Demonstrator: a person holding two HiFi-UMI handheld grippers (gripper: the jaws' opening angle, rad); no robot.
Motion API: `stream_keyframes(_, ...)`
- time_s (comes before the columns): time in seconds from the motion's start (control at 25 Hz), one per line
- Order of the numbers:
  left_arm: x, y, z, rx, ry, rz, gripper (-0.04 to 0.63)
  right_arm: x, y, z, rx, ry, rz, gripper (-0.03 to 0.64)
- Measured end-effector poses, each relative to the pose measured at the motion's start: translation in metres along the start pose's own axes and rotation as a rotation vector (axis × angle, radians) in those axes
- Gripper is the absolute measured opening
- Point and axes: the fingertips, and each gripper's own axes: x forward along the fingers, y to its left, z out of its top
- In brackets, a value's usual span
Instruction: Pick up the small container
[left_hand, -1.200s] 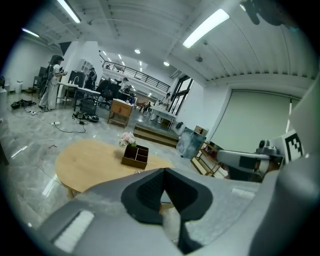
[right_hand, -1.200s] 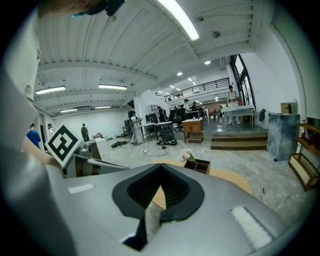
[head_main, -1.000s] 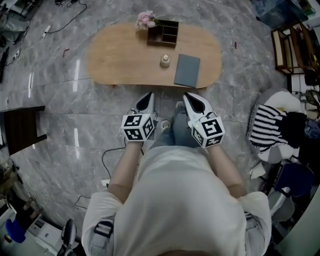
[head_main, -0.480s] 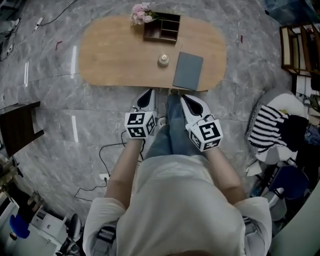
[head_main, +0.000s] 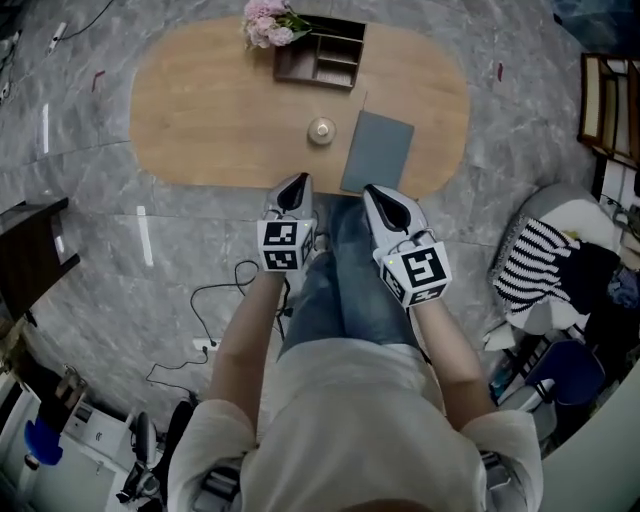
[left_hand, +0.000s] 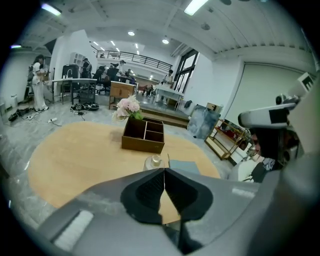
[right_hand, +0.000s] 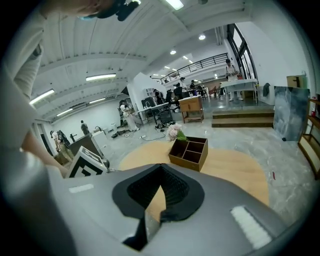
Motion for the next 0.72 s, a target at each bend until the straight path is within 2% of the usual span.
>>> stream_keyframes(0.04,0.009,0.002,-0.002,0.008,0.008,0.003,0.010,0.006,-0.005,-0.003,0.004,0.007,0.004,-0.002)
stream_keyframes(0.16,0.033,0.007,-0.001,0.044,0.029,0.003,0.091,0.021,-0.017,-0.013,0.016,0.028,0.014,-0.002)
stream_keyframes(0.28,0.061,0.007,-0.006,0.064,0.034,-0.039,0.155,0.034,-0.028,-0.023,0.027,0.045,0.022,-0.002)
stream_keyframes(0.4,0.086,0.008,-0.020,0.094,0.051,-0.071,0.256,0.043,-0.036,-0.032,0.040,0.062,0.028,-0.002)
stream_keyframes(0.72,0.139,0.024,-0.032,0.183,0.063,-0.028,0.350,0.067,-0.060,-0.056,0.086,0.102,0.033,-0.002)
